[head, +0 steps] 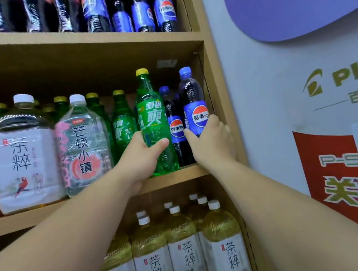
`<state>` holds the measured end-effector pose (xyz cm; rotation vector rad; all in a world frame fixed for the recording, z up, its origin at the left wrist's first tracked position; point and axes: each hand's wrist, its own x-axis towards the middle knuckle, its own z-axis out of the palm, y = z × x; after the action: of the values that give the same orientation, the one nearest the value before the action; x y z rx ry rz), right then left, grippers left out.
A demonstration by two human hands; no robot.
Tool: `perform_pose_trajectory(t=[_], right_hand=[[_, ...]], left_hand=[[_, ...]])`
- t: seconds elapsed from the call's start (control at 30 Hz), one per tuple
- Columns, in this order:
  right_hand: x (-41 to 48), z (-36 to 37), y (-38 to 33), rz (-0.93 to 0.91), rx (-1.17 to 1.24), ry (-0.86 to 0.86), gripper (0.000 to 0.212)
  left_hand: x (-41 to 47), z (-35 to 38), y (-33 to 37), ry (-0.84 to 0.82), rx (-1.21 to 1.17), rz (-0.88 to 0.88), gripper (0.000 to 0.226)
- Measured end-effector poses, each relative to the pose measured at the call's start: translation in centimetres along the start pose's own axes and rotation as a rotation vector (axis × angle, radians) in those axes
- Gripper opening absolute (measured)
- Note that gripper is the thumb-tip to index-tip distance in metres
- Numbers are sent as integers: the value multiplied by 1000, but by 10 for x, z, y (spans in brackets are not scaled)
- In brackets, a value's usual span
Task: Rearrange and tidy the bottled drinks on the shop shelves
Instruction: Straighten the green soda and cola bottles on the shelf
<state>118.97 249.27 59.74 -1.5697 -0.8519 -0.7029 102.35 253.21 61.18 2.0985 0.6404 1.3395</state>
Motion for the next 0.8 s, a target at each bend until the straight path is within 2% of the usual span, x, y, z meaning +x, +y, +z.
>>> perform_pose_trajectory(t=[0.13,0.33,0.57,0.67,0.8], right_hand=[[-3,4,5,-48,-46,-7,78],[-10,0,19,-123,-32,-52,83],[-7,-7,28,-158,-46,-52,68],[-3,-13,27,-128,-173,-67,66],[-7,-14,27,-141,-204,-65,70]], left_hand=[[8,-1,-4,-14,-23,-25,69],[15,0,-9,-1,-26,-26,60],[15,4,-12,108,95,-15,76],[11,5,-13,174,161,0,81],[6,5,-13,166,268,14,81]])
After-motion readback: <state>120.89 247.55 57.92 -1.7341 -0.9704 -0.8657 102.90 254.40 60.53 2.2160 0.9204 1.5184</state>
